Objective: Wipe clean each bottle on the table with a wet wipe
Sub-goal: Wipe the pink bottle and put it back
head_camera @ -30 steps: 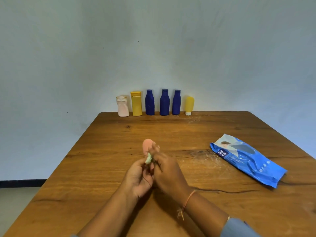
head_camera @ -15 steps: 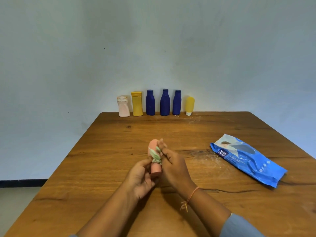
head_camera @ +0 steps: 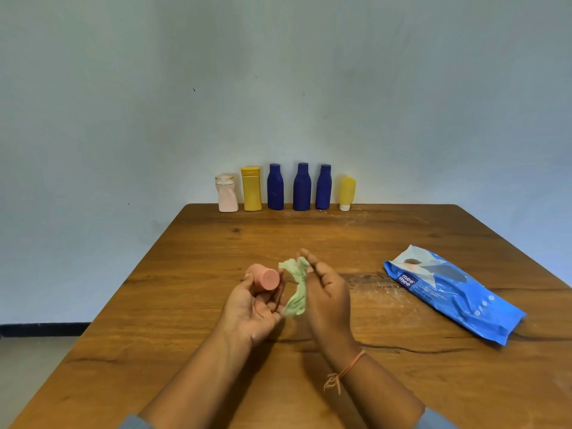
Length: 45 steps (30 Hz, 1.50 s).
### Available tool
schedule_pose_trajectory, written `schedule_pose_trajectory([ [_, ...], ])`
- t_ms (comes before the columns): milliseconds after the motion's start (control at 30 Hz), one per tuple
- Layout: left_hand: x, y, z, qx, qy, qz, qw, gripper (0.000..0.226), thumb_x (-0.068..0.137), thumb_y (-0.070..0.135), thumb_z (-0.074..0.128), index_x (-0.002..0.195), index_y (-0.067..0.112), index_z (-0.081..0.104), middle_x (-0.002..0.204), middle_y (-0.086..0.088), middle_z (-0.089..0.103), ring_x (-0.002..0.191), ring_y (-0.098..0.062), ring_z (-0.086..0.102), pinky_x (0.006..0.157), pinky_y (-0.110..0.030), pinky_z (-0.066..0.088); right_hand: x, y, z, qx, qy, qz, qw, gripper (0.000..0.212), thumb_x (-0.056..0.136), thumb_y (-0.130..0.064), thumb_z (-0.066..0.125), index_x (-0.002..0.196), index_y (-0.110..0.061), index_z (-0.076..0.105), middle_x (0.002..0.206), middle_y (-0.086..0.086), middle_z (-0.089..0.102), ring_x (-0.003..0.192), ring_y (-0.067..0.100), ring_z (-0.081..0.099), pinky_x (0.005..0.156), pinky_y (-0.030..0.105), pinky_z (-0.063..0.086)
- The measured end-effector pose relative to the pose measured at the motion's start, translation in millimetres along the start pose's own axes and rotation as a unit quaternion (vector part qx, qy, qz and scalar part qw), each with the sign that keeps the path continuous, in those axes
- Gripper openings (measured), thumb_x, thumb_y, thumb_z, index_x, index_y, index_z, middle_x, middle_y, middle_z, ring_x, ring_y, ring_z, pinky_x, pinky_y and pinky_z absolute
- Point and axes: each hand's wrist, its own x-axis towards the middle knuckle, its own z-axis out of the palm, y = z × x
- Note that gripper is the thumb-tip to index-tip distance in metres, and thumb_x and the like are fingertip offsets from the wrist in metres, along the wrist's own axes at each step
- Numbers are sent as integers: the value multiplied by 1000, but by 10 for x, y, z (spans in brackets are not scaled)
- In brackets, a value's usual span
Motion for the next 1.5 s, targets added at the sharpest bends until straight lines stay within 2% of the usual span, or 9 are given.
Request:
schedule_pose_trajectory([
  [100, -13, -62, 15, -22, -45, -20, 999, 36, 97, 30, 42, 91, 1, 62, 71, -14, 69, 64, -24, 68, 64, -32, 57, -143, 56, 142, -204, -153, -199, 946, 41, 88, -10, 39, 126, -8, 56, 133, -7, 50, 129, 3, 40, 109, 19, 29],
  [167, -19, -67, 1, -44, -68, -32, 996, 35, 95, 29, 44, 93, 1, 65, 78, -14, 70, 66, -26, 69, 68, -36, 51, -90, 177, 147, -297, -199, -272, 894, 50, 84, -19, 33, 130, -10, 52, 140, -2, 44, 137, 11, 29, 114, 30, 18],
  [333, -46, 0, -23, -40, -44, -6, 998, 38, 96, 32, 43, 117, 5, 58, 101, -17, 68, 94, -26, 64, 76, -37, 49, 35, 243, 8, -293, -134, -236, 917, 54, 88, -29, 29, 138, -12, 35, 144, 0, 37, 136, 15, 31, 112, 39, 30],
  [500, -58, -28, 63, -29, -48, 13, 998, 34, 92, 29, 50, 105, 0, 63, 80, -15, 71, 81, -24, 68, 80, -41, 56, -94, 244, 105, -340, -134, -397, 842, 46, 91, -18, 43, 133, 1, 42, 139, 18, 44, 132, 25, 37, 112, 32, 28],
  [733, -44, -41, 44, -21, -50, 14, 998, 33, 96, 29, 43, 102, 4, 63, 96, -16, 69, 93, -24, 64, 85, -33, 49, 132, 161, -23, -387, -122, -337, 850, 49, 90, -22, 35, 132, 0, 45, 138, 18, 45, 130, 28, 38, 103, 49, 38],
  [967, -50, -70, 52, -64, -77, -4, 995, 38, 90, 30, 52, 92, -5, 67, 86, -15, 71, 83, -23, 68, 94, -33, 49, -18, 219, 94, -397, -194, -439, 782, 44, 90, -17, 43, 130, 1, 47, 137, 19, 47, 131, 27, 39, 113, 34, 26],
  [1233, -64, -40, 22, -79, -81, -1, 994, 36, 95, 26, 47, 119, 2, 58, 117, -19, 63, 107, -28, 62, 82, -39, 52, 86, 182, -31, -375, -163, -400, 820, 46, 100, -25, 24, 134, -2, 43, 141, 16, 42, 135, 24, 31, 111, 39, 28],
  [1400, -90, -84, 26, -97, -80, -29, 992, 33, 90, 27, 52, 96, -2, 67, 81, -13, 70, 68, -21, 70, 88, -30, 53, -3, 293, -3, -397, -217, -438, 777, 48, 87, -18, 41, 132, -3, 46, 139, 15, 46, 134, 28, 34, 110, 45, 29],
  [1500, -88, -107, 51, -85, -82, -10, 993, 34, 90, 31, 54, 104, 2, 65, 95, -15, 70, 84, -22, 70, 78, -32, 58, 104, 168, 8, -392, -224, -419, 788, 45, 95, -25, 31, 131, -4, 49, 137, 13, 48, 134, 24, 34, 114, 36, 21],
])
